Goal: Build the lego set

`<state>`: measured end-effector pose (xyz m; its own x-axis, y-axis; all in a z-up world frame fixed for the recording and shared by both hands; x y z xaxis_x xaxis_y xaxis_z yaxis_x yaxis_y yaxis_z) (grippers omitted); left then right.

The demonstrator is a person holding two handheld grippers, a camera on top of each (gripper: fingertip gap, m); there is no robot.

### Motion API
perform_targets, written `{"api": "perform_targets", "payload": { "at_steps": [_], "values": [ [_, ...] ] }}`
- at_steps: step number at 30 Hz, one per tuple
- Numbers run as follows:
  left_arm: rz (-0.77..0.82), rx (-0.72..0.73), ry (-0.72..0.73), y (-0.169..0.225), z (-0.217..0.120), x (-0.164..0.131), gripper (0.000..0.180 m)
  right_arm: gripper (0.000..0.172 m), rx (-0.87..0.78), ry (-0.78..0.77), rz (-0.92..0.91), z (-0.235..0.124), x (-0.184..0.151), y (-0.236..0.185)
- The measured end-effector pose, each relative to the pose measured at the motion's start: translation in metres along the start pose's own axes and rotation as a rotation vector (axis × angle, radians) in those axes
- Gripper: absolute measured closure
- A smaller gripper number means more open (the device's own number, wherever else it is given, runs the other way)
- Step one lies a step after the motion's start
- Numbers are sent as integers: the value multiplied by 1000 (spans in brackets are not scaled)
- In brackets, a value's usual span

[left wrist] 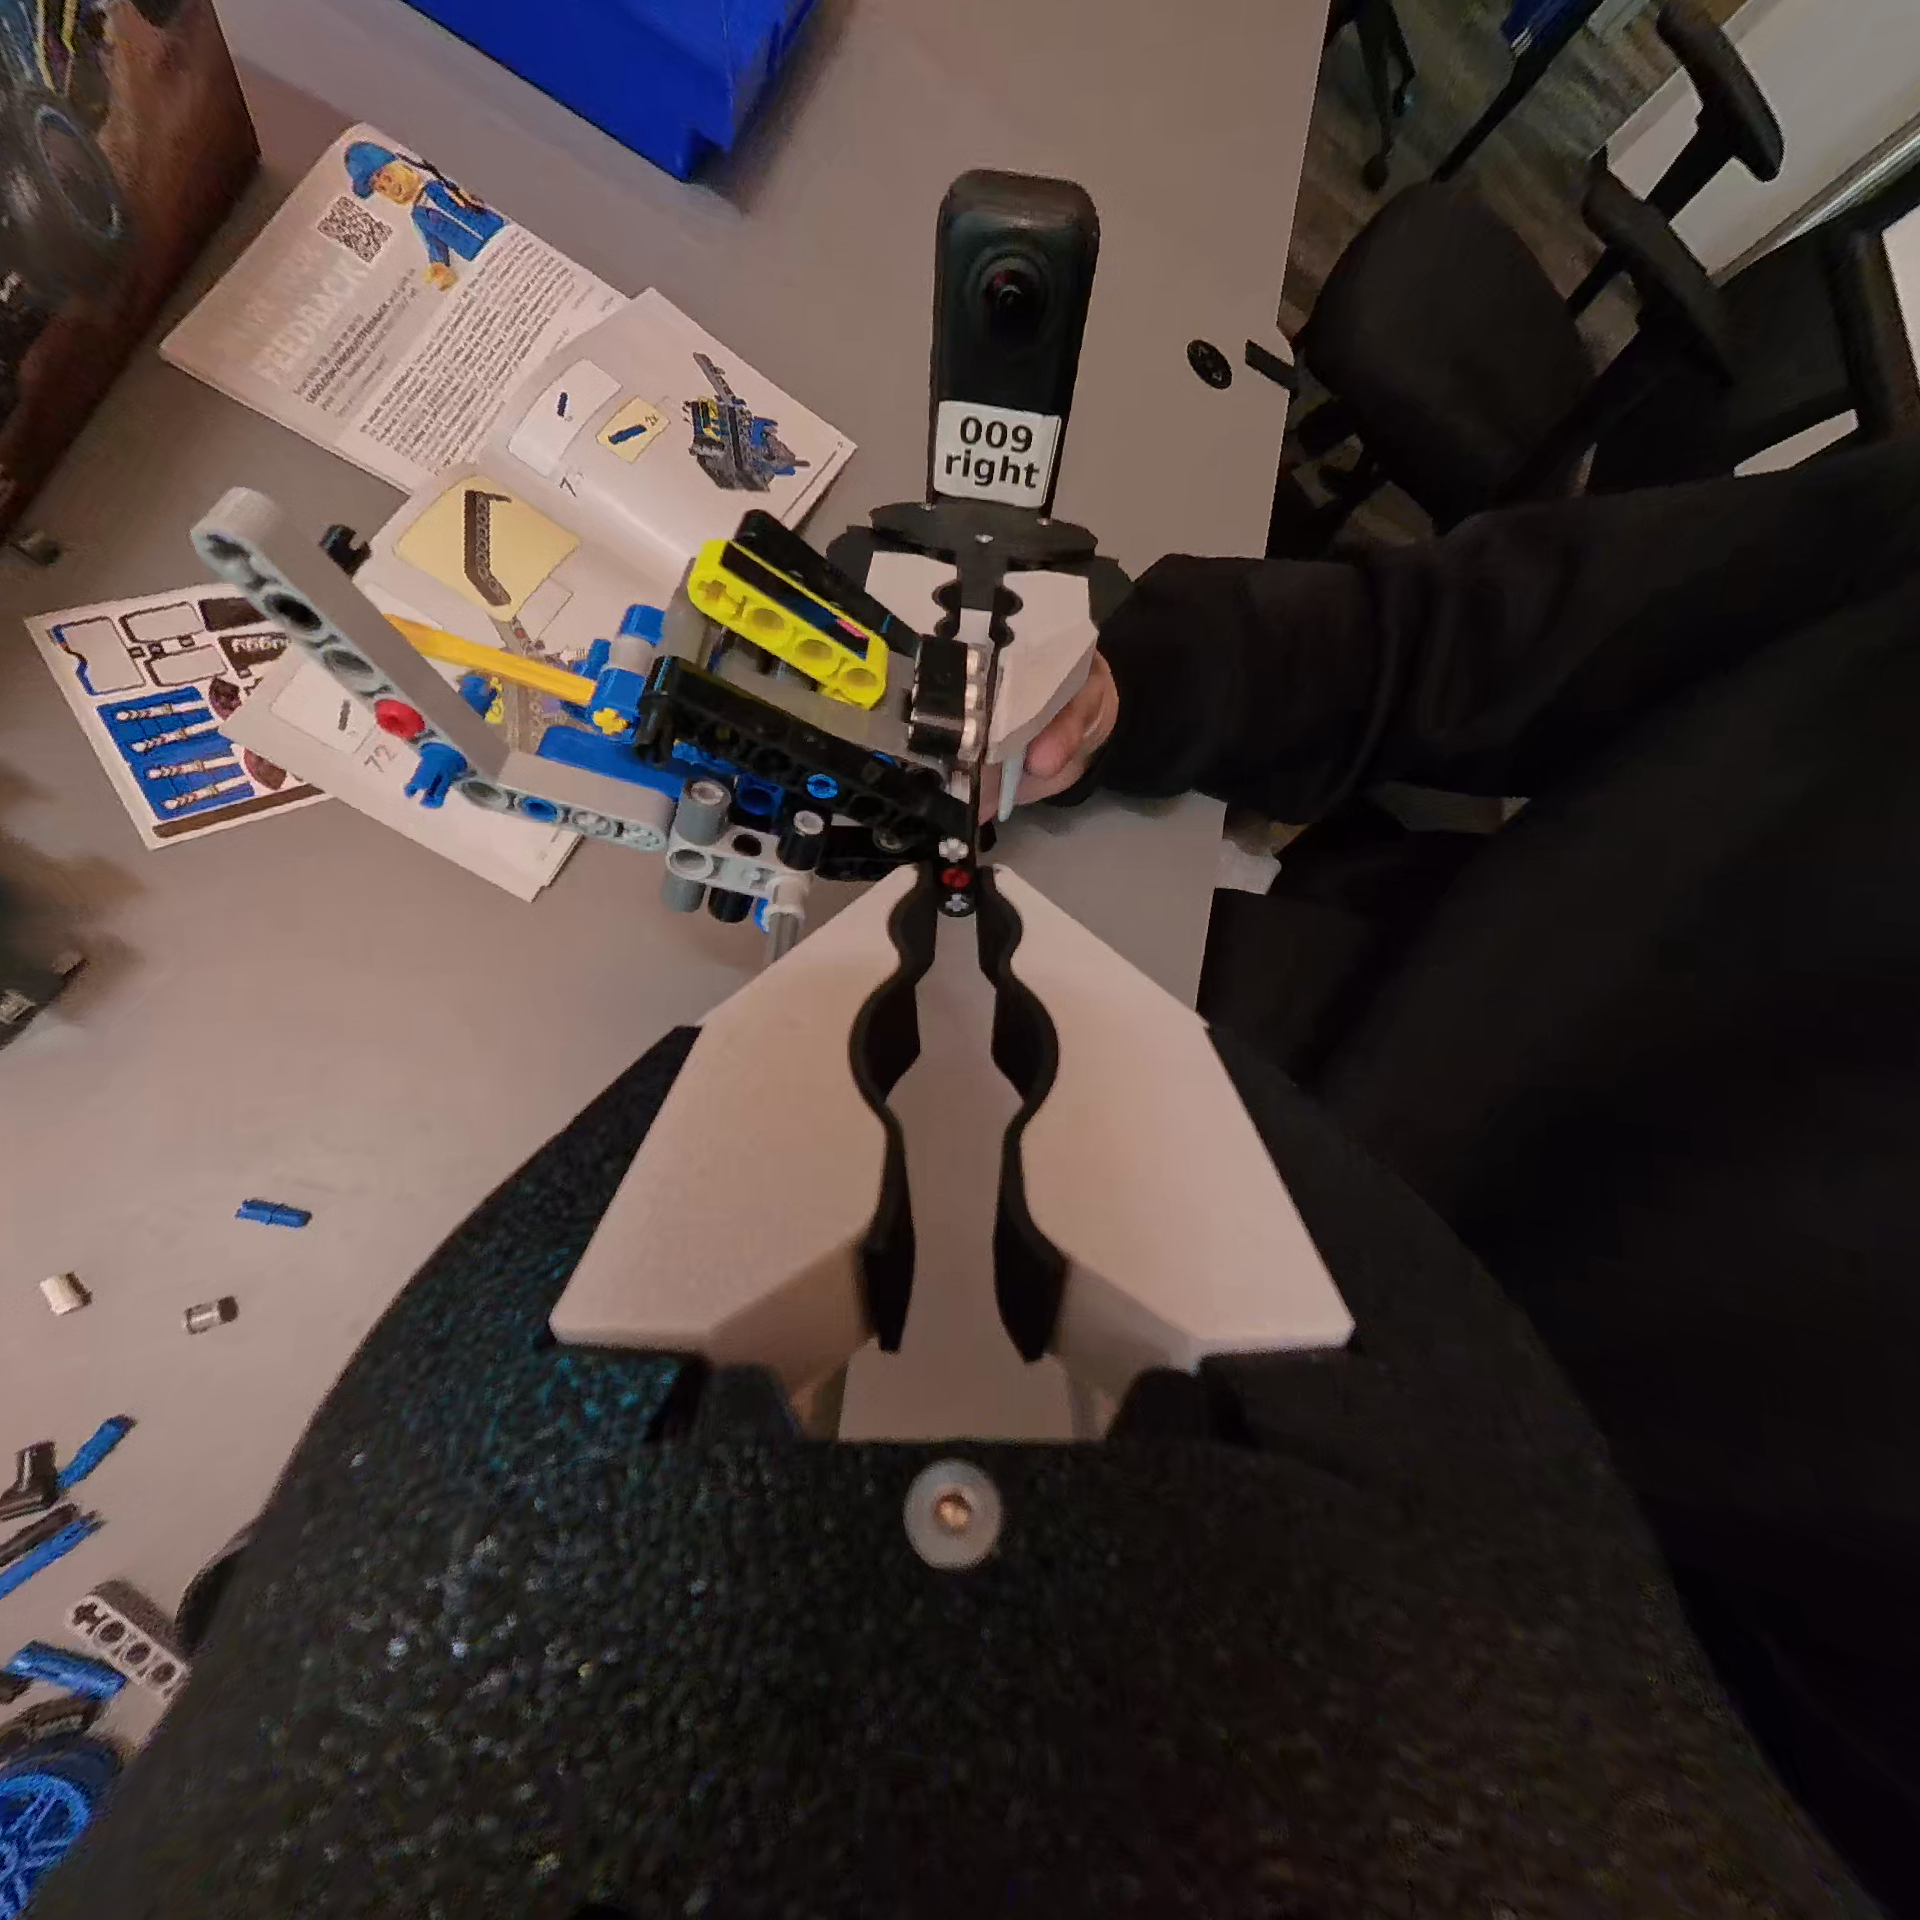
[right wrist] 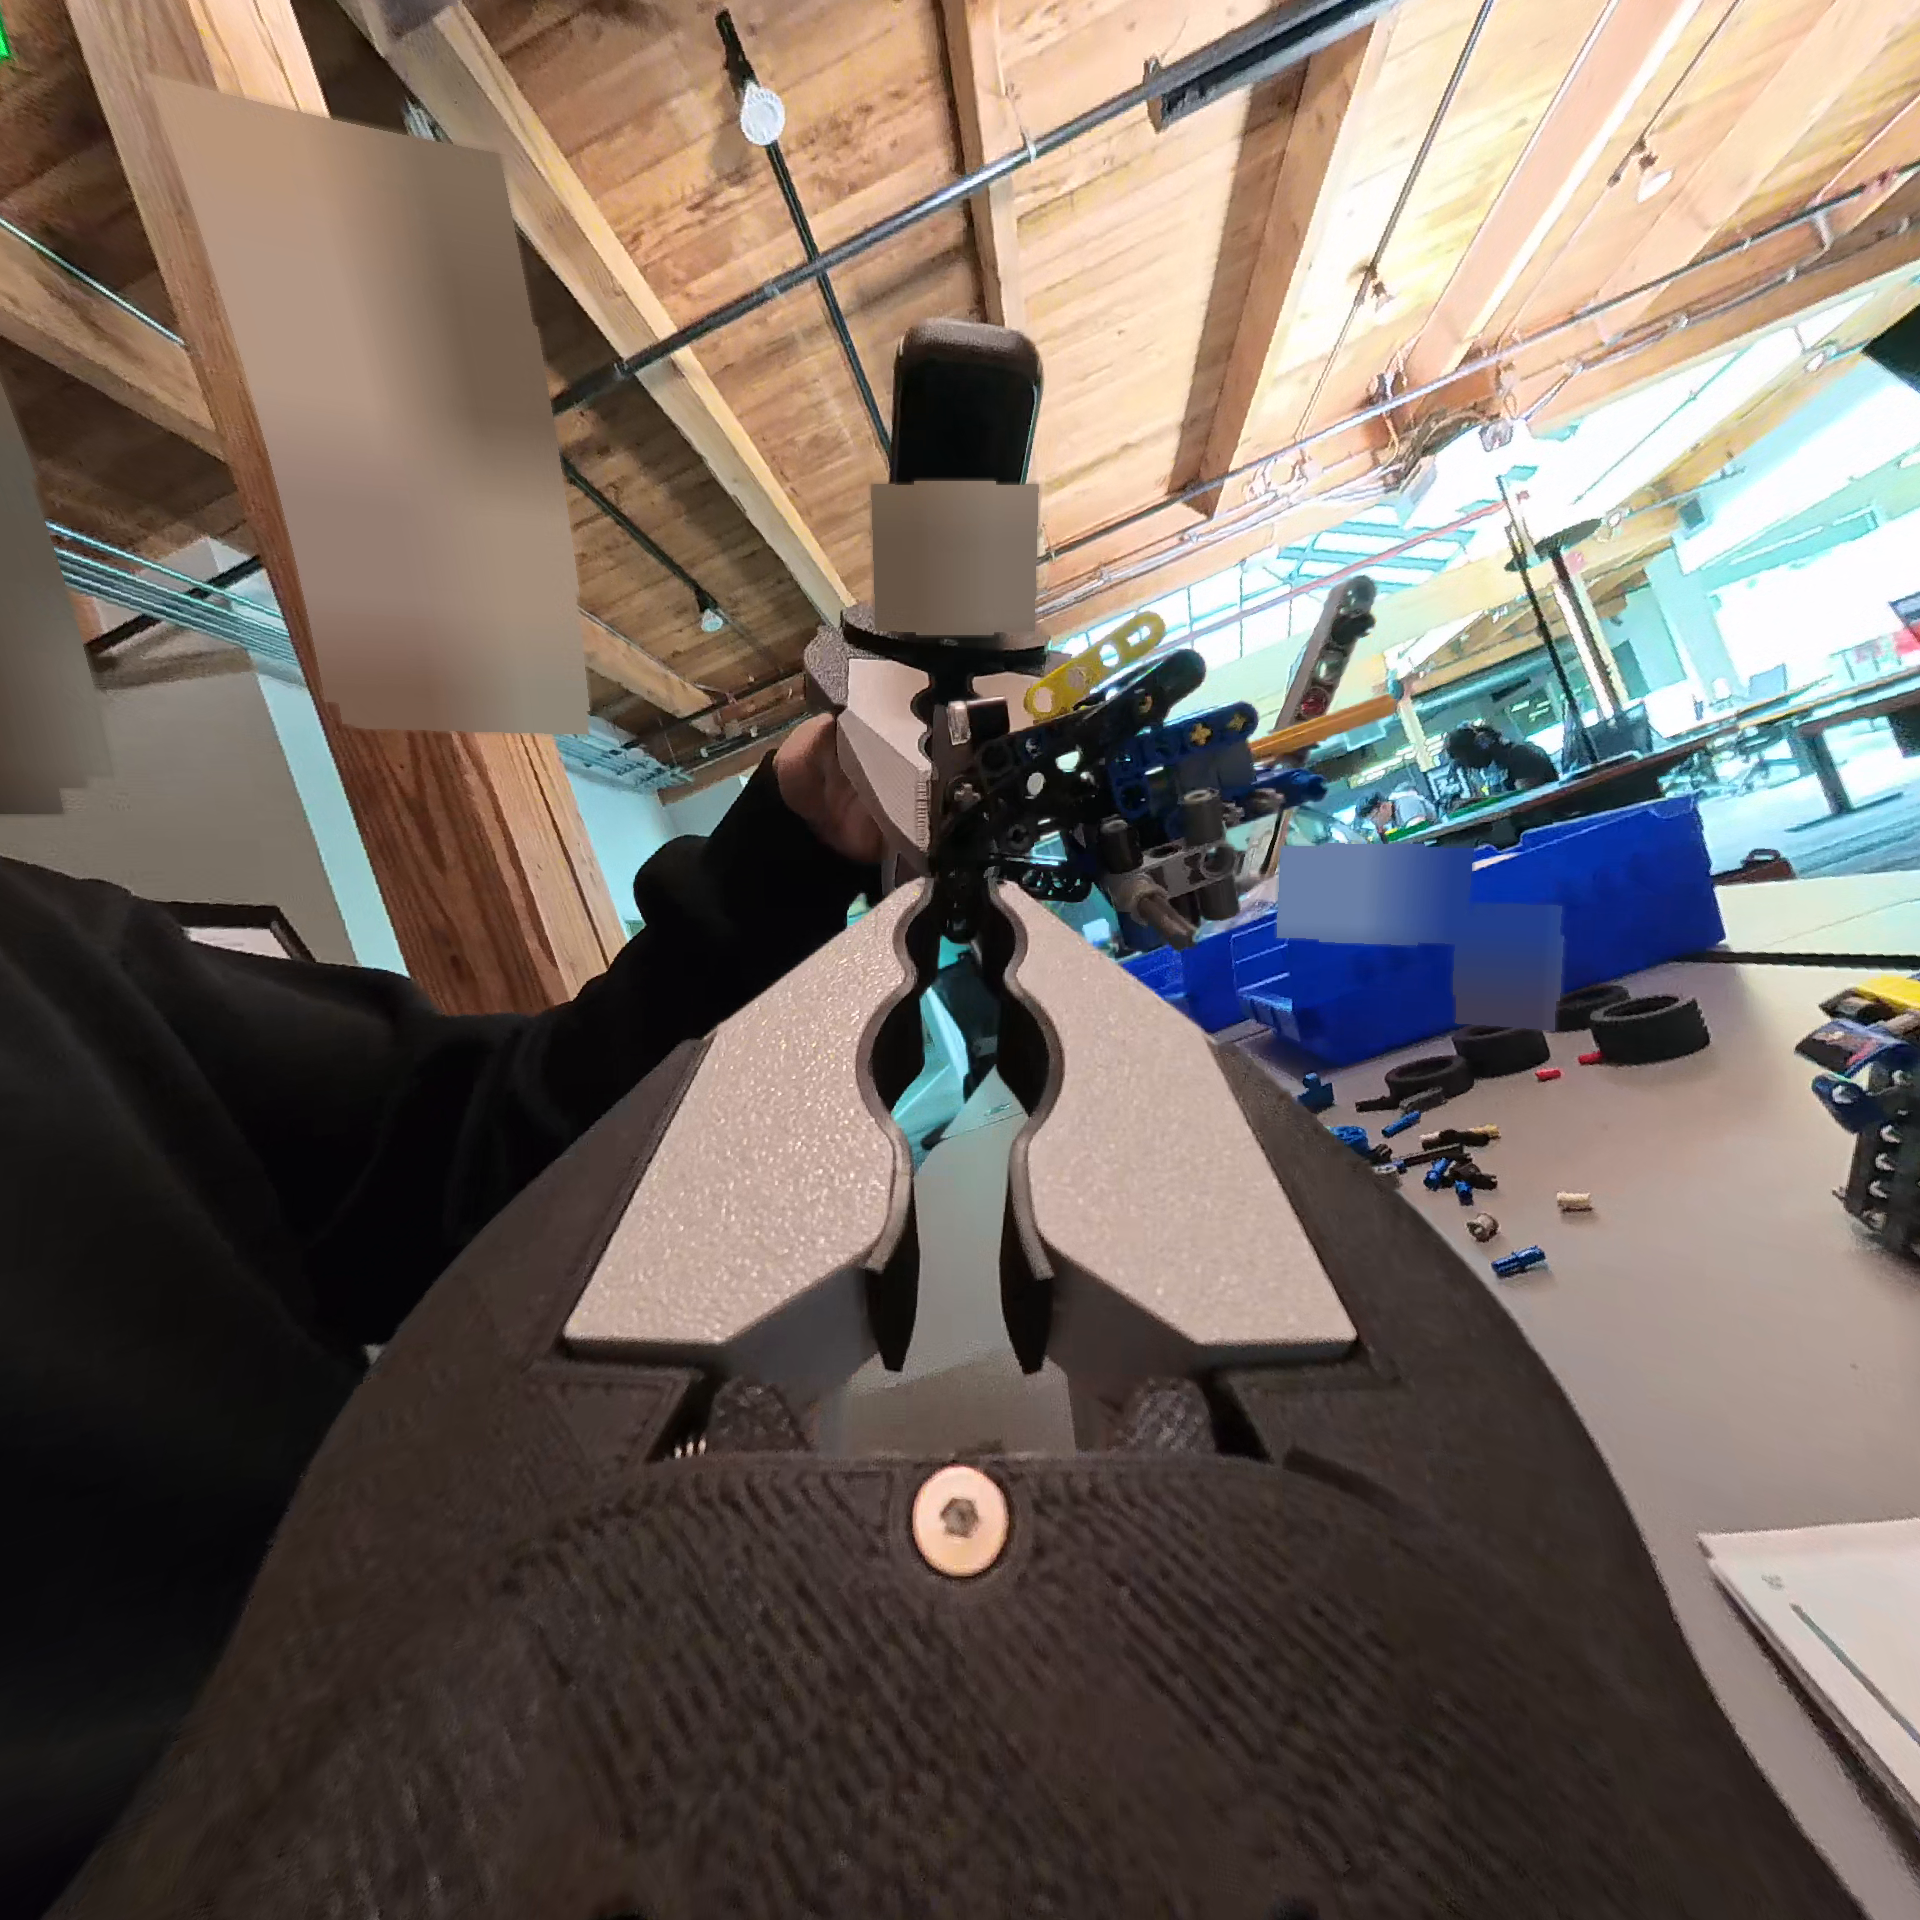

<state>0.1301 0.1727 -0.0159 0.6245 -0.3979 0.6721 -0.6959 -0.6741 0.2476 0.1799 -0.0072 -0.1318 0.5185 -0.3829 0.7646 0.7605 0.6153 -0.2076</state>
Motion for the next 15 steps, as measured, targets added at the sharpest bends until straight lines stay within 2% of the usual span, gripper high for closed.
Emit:
{"api": "perform_targets", "payload": {
  "at_steps": [15],
  "values": [
    [-6,-11,21,3,4,8,176,167,-8,84,-137,-7,10,-4]
  ]
}}
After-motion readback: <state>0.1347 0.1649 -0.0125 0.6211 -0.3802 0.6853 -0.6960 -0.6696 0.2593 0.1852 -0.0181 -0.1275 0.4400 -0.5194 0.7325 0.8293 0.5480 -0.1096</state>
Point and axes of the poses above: each gripper's, where its closed fingertips meet, z out along the fingers, x out of its top, y = z × x across the jaws, the point moved 10 cm from there along -z, back along the fingers, and after that the axes turned 14 degrees about x, right-handed, at the moved point
